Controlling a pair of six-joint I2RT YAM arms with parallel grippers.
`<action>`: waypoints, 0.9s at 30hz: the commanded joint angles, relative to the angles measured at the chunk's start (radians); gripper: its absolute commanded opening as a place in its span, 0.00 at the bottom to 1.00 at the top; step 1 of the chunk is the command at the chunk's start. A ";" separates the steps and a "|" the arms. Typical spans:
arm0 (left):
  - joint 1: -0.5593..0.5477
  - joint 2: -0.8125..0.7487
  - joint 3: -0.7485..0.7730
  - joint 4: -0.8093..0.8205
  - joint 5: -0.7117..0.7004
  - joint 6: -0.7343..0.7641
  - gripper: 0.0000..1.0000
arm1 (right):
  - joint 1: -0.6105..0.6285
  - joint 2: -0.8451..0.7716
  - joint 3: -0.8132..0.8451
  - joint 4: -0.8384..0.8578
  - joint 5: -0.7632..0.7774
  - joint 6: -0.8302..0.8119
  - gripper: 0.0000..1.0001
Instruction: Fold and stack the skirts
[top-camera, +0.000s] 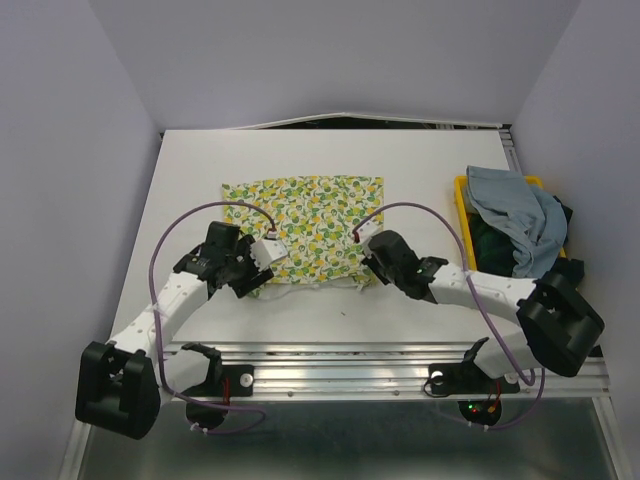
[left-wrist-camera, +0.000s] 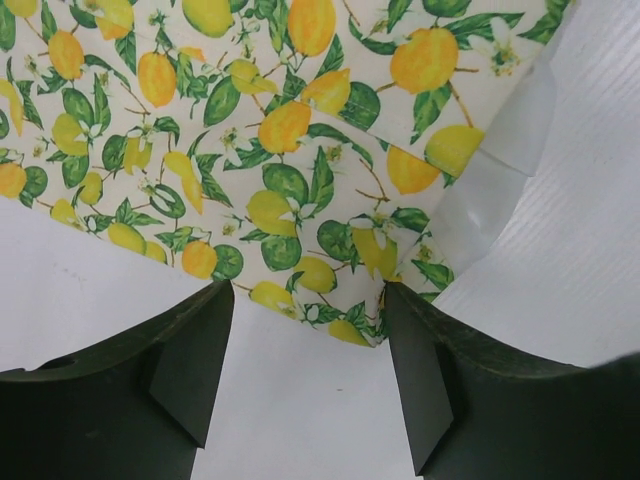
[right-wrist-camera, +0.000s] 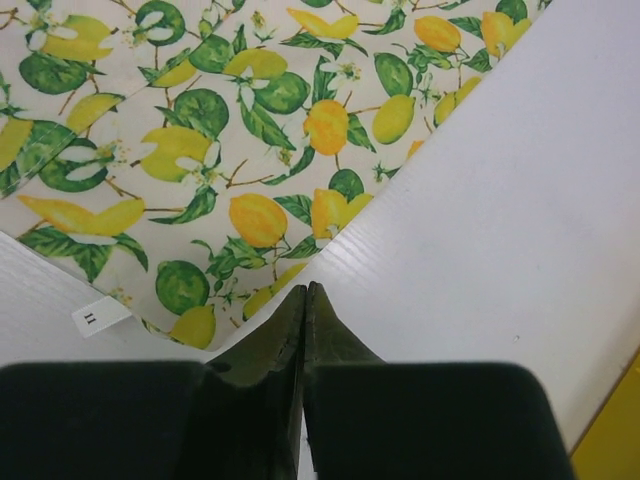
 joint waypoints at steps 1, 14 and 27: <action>-0.018 -0.028 0.002 -0.089 0.046 0.067 0.74 | -0.001 -0.038 0.029 -0.002 -0.076 0.007 0.14; -0.016 -0.137 0.006 -0.289 0.037 0.326 0.74 | -0.001 -0.103 -0.063 -0.082 -0.230 -0.386 0.61; 0.014 -0.079 -0.024 -0.255 0.069 0.425 0.73 | -0.050 -0.061 0.029 -0.183 -0.435 -0.397 0.61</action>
